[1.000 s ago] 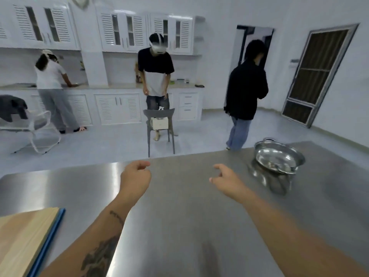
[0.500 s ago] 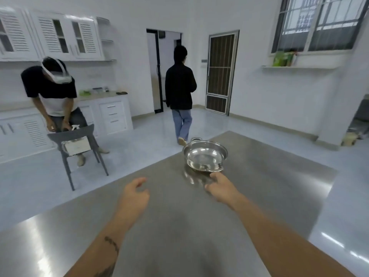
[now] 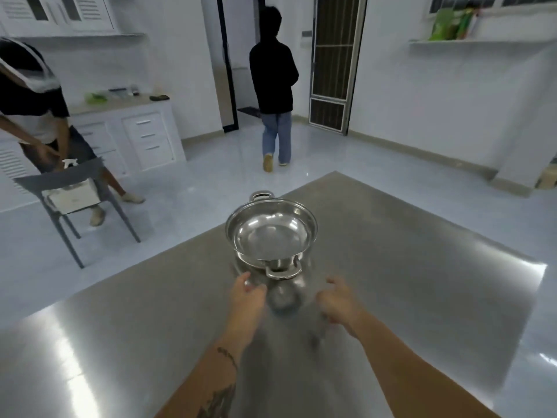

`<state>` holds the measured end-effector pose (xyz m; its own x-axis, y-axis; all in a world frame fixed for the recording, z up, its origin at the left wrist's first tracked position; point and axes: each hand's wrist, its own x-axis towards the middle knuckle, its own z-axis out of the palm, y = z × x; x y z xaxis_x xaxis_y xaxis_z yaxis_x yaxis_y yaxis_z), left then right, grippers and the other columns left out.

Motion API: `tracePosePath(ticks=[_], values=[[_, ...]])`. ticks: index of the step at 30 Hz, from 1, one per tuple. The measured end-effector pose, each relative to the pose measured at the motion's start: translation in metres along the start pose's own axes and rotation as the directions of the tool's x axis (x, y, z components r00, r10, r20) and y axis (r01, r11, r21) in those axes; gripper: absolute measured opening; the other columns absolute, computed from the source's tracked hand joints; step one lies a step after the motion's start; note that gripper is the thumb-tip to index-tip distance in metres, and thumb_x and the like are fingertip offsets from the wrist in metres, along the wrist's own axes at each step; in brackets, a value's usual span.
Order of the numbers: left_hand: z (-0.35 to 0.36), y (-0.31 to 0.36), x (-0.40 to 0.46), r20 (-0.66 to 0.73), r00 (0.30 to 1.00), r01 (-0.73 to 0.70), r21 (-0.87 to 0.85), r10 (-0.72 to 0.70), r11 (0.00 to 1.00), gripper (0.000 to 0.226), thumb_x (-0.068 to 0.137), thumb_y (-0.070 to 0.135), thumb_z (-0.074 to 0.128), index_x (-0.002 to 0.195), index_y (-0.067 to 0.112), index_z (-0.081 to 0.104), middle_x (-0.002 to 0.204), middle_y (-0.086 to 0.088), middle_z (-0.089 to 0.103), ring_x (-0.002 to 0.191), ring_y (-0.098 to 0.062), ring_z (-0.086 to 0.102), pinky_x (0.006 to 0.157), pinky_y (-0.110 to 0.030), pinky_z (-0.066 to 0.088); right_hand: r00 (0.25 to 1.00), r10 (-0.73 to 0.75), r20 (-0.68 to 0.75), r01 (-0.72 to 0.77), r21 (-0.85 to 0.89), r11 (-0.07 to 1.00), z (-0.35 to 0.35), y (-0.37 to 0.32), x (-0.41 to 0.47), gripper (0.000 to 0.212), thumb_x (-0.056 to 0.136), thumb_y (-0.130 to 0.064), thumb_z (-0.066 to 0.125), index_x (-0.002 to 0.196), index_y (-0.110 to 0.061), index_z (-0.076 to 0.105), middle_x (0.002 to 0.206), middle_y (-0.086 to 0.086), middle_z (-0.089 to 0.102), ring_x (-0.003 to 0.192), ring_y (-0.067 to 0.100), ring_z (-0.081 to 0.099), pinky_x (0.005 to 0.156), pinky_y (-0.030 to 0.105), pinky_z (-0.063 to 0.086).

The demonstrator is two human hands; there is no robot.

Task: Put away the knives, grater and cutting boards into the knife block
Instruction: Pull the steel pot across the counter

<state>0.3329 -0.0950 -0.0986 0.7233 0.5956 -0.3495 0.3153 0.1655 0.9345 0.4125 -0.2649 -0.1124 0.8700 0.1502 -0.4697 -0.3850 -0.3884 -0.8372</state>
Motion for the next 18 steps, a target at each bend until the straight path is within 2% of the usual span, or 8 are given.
tracePosePath(ticks=[2, 5, 7, 9, 11, 13, 16, 18], values=[[0.027, -0.006, 0.011, 0.008, 0.998, 0.056, -0.112, -0.055, 0.992, 0.06, 0.075, 0.022, 0.062, 0.134, 0.03, 0.048, 0.116, -0.008, 0.066, 0.093, -0.021, 0.063, 0.085, -0.039, 0.051, 1.0, 0.025, 0.016, -0.025, -0.012, 1.0, -0.01, 0.011, 0.027, 0.075, 0.054, -0.033, 0.064, 0.127, -0.028, 0.047, 0.11, 0.011, 0.069, 0.093, 0.027, 0.067, 0.077, 0.036, 0.056], [0.061, -0.009, 0.02, 0.049, 0.996, 0.087, -0.248, -0.077, 0.965, 0.05, 0.077, 0.011, 0.062, 0.122, 0.031, 0.059, 0.088, 0.003, 0.066, 0.069, -0.01, 0.056, 0.07, -0.03, 0.051, 0.999, 0.037, 0.011, -0.037, -0.027, 0.999, -0.024, 0.014, 0.034, 0.051, 0.072, -0.023, 0.065, 0.119, -0.032, 0.045, 0.093, 0.009, 0.067, 0.077, 0.024, 0.064, 0.069, 0.034, 0.05], [0.076, -0.01, 0.026, 0.045, 0.993, 0.116, -0.312, -0.108, 0.943, 0.056, 0.078, 0.007, 0.059, 0.128, 0.032, 0.056, 0.09, 0.004, 0.063, 0.064, -0.009, 0.053, 0.065, -0.028, 0.049, 0.999, 0.035, 0.008, -0.035, -0.033, 0.999, -0.032, 0.017, 0.041, 0.048, 0.078, -0.021, 0.064, 0.12, -0.032, 0.046, 0.091, 0.009, 0.065, 0.073, 0.023, 0.061, 0.069, 0.035, 0.051], [0.083, -0.012, 0.031, 0.047, 0.988, 0.155, -0.409, -0.149, 0.899, 0.061, 0.081, 0.006, 0.058, 0.135, 0.034, 0.05, 0.113, 0.002, 0.065, 0.088, -0.012, 0.062, 0.08, -0.033, 0.05, 0.999, 0.05, 0.013, -0.05, -0.022, 0.999, -0.037, 0.021, 0.045, 0.048, 0.08, -0.02, 0.064, 0.123, -0.031, 0.046, 0.087, 0.008, 0.063, 0.07, 0.022, 0.06, 0.068, 0.036, 0.052], [0.085, -0.013, 0.034, 0.069, 0.983, 0.183, -0.496, -0.171, 0.849, 0.061, 0.084, 0.003, 0.059, 0.138, 0.031, 0.048, 0.123, 0.0, 0.065, 0.109, -0.017, 0.062, 0.09, -0.035, 0.047, 0.998, 0.058, 0.018, -0.058, 0.003, 0.998, -0.04, 0.024, 0.047, 0.047, 0.082, -0.015, 0.062, 0.124, -0.029, 0.046, 0.078, 0.007, 0.06, 0.065, 0.022, 0.057, 0.063, 0.035, 0.049], [0.081, -0.013, 0.035, 0.096, 0.981, 0.196, -0.54, -0.171, 0.818, 0.059, 0.087, 0.0, 0.055, 0.139, 0.027, 0.047, 0.121, -0.001, 0.066, 0.109, -0.019, 0.063, 0.094, -0.037, 0.046, 0.998, 0.055, 0.022, -0.055, 0.005, 0.998, -0.041, 0.023, 0.046, 0.047, 0.084, -0.011, 0.061, 0.125, -0.027, 0.045, 0.075, 0.007, 0.059, 0.064, 0.022, 0.055, 0.063, 0.035, 0.047], [0.063, -0.018, 0.034, 0.049, 0.983, 0.174, -0.526, -0.174, 0.832, 0.053, 0.09, -0.003, 0.048, 0.136, 0.025, 0.049, 0.11, -0.003, 0.066, 0.111, -0.027, 0.063, 0.1, -0.043, 0.047, 1.0, 0.009, 0.0, -0.009, 0.011, 1.0, -0.039, 0.019, 0.041, 0.052, 0.079, -0.011, 0.059, 0.128, -0.025, 0.046, 0.078, 0.008, 0.062, 0.063, 0.024, 0.058, 0.062, 0.037, 0.049], [0.043, -0.021, 0.029, 0.006, 0.985, 0.15, -0.51, -0.171, 0.847, 0.051, 0.09, -0.005, 0.048, 0.131, 0.026, 0.05, 0.108, -0.006, 0.067, 0.111, -0.031, 0.064, 0.094, -0.044, 0.051, 0.994, -0.081, -0.072, 0.081, -0.003, 0.997, -0.035, 0.013, 0.037, 0.053, 0.078, -0.009, 0.058, 0.128, -0.022, 0.049, 0.084, 0.007, 0.062, 0.069, 0.023, 0.06, 0.067, 0.042, 0.054]])
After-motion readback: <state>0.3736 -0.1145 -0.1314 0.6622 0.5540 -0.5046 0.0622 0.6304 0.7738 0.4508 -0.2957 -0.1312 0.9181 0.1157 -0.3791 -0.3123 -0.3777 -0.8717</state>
